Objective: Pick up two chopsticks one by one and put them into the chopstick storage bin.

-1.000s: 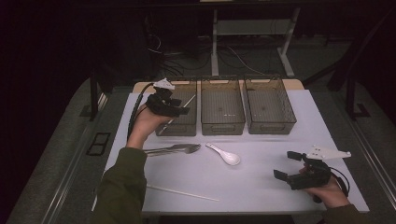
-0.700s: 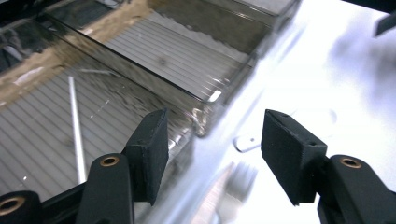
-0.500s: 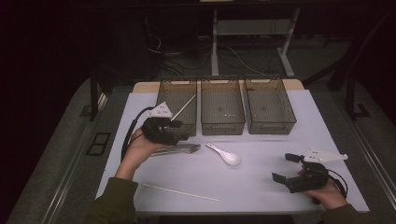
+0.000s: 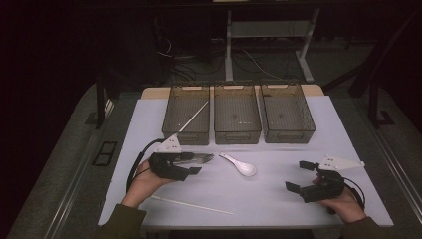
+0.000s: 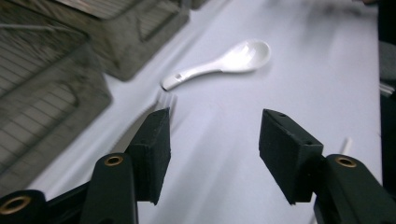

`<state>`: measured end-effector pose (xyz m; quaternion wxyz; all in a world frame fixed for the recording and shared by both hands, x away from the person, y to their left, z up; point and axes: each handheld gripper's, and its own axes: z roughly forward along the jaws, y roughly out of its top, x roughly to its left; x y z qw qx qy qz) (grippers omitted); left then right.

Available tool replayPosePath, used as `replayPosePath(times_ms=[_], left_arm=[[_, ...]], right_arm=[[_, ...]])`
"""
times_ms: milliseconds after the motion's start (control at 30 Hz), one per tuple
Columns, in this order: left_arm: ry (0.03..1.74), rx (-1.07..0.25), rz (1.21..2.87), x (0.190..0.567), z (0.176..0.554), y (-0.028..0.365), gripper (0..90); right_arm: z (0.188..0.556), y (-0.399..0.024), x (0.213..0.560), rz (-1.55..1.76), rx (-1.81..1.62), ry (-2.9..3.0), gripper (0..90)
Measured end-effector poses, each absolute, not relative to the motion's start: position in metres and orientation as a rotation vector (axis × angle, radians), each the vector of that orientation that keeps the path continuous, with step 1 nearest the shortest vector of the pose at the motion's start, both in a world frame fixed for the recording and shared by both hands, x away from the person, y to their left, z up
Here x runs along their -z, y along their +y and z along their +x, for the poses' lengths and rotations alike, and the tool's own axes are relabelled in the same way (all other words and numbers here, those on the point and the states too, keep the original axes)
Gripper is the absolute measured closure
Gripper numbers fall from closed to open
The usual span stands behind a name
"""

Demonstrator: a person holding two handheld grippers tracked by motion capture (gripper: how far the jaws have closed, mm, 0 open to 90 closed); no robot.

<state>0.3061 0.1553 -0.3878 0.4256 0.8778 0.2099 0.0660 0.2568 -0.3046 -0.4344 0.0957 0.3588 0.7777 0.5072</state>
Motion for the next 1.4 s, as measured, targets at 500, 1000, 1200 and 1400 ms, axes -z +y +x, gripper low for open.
replayPosePath(times_ms=[500, 1000, 1200, 1400], left_arm=[[0.349, -0.033, 2.287, 0.414, 0.270, 0.141, 62.2], [0.186, 0.103, 2.314, 0.427, 0.257, 0.082, 74.3], [0.137, 0.121, 2.348, 0.433, 0.255, 0.064, 77.5], [0.132, 0.140, 2.338, 0.437, 0.251, 0.053, 81.0]], right_arm=[[0.256, -0.306, 0.434, 1.076, -1.503, 2.299, 0.8], [0.256, -0.306, 0.434, 1.074, -1.498, 2.301, 0.8], [0.256, -0.306, 0.434, 1.073, -1.495, 2.305, 0.8], [0.256, -0.306, 0.434, 1.071, -1.494, 2.310, 0.8]])
